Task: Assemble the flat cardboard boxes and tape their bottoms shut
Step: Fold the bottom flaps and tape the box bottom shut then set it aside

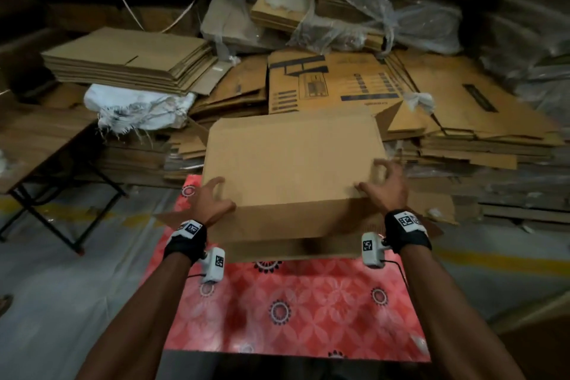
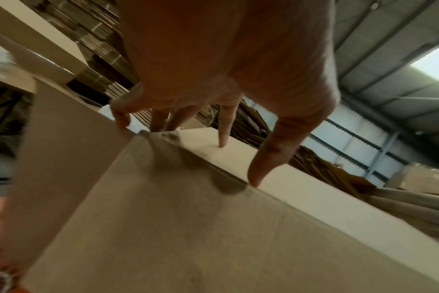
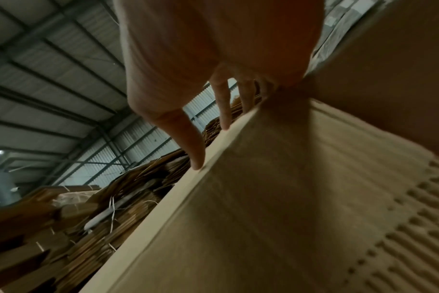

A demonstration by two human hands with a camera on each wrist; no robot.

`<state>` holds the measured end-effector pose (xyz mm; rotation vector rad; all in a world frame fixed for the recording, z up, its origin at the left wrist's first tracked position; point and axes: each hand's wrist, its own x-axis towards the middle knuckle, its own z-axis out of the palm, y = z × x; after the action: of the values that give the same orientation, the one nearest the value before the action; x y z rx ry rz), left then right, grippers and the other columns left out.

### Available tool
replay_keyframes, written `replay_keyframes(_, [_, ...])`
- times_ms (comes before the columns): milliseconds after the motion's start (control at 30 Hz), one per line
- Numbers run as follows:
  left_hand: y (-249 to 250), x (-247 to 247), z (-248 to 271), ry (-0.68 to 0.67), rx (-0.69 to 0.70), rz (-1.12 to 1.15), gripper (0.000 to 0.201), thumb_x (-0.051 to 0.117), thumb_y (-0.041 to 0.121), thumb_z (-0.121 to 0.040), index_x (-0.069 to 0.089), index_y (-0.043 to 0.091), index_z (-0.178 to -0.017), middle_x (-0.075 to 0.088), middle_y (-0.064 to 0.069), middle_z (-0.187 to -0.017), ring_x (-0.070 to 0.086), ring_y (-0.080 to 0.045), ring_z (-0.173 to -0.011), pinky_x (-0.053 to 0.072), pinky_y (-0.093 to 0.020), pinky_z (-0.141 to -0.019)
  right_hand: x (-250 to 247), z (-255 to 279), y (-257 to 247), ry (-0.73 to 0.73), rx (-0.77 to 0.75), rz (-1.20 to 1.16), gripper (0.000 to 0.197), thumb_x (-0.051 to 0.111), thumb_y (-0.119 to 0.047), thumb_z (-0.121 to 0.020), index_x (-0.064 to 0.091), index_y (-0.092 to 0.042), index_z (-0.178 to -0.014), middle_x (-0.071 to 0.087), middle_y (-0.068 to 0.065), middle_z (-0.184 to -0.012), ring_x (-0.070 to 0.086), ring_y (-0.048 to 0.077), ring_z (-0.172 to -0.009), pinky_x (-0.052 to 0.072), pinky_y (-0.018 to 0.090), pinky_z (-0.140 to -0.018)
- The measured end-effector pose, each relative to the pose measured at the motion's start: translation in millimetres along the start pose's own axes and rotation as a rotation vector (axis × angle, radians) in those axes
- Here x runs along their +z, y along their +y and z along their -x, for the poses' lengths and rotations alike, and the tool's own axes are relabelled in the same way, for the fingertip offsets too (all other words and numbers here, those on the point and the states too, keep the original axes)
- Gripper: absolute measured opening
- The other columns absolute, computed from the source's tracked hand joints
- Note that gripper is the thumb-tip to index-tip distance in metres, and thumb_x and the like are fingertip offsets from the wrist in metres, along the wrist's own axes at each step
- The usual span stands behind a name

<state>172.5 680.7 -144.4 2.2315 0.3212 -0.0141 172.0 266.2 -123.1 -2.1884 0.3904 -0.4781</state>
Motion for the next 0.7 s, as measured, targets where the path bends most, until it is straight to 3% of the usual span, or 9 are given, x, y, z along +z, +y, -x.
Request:
replay_keyframes(100, [6.4,5.7,3.3,0.026,-0.046,-0.054,0.072,0.082,0.022,-0.071,0.061,0.019,-0.139,0.065,-0.01,-0.122,0.06,-0.028,-0.114,0.037,-0.024,-0.082,-0.8,6.0,4.1,-0.037,0.086,0.067,0.072,0.093,-0.036,-0.064,0.066,-0.023,-0.129,0.062,0.007,-0.136,0.058,0.031,-0.123,0.05,0.042,-0.102])
replay_keyframes(233, [2.7,9.9,7.9,-0.016,-0.148,-0.276,0.086,0.069,0.05,-0.054,0.058,0.038,-0.138,0.055,-0.017,-0.14,0.044,-0.042,-0.132,0.037,-0.045,-0.108,2.1,22.1,21.2,-0.126,0.171,0.101,0.075,0.093,-0.036,-0.067,0.065,-0.018,-0.134,0.062,0.01,-0.14,0.058,0.033,-0.127,0.049,0.045,-0.106])
replay_keyframes(367, [-5.1,17.8,15.6,-0.087,-0.117,-0.404,0.088,0.068,0.049,-0.06,0.048,0.04,-0.146,0.036,-0.028,-0.149,0.031,-0.048,-0.139,0.034,-0.053,-0.111,17.1,48.3,48.7,-0.162,0.202,0.148,0.076,0.089,-0.041,-0.072,0.06,-0.019,-0.139,0.057,0.01,-0.144,0.057,0.034,-0.127,0.048,0.045,-0.107])
replay_keyframes(500, [-9.5,23.9,20.4,-0.133,-0.085,-0.464,0.095,0.065,0.057,-0.067,0.03,0.049,-0.155,0.003,-0.027,-0.166,0.009,-0.052,-0.15,0.01,-0.068,-0.119,30.0,60.4,60.3,-0.148,0.141,0.322,0.074,0.075,-0.048,-0.084,0.049,-0.024,-0.149,0.031,0.015,-0.16,0.04,0.043,-0.139,0.034,0.057,-0.114])
replay_keyframes(633, [-17.2,31.3,29.3,-0.101,-0.013,-0.533,0.08,0.062,0.055,-0.084,0.027,0.049,-0.156,0.001,-0.022,-0.168,0.003,-0.052,-0.151,0.002,-0.073,-0.118,34.8,62.2,56.3,-0.157,0.125,0.418,0.068,0.067,-0.054,-0.089,0.046,-0.029,-0.149,0.021,0.017,-0.165,0.02,0.041,-0.151,0.018,0.065,-0.117])
replay_keyframes(700, [-23.3,37.1,35.0,-0.082,0.054,-0.576,0.073,0.056,0.053,-0.089,0.027,0.046,-0.156,0.006,-0.017,-0.169,0.003,-0.054,-0.15,0.004,-0.076,-0.116,39.5,67.4,54.3,-0.133,0.054,0.465,0.061,0.061,-0.054,-0.091,0.05,-0.028,-0.145,0.03,0.016,-0.16,0.022,0.039,-0.15,0.02,0.067,-0.117])
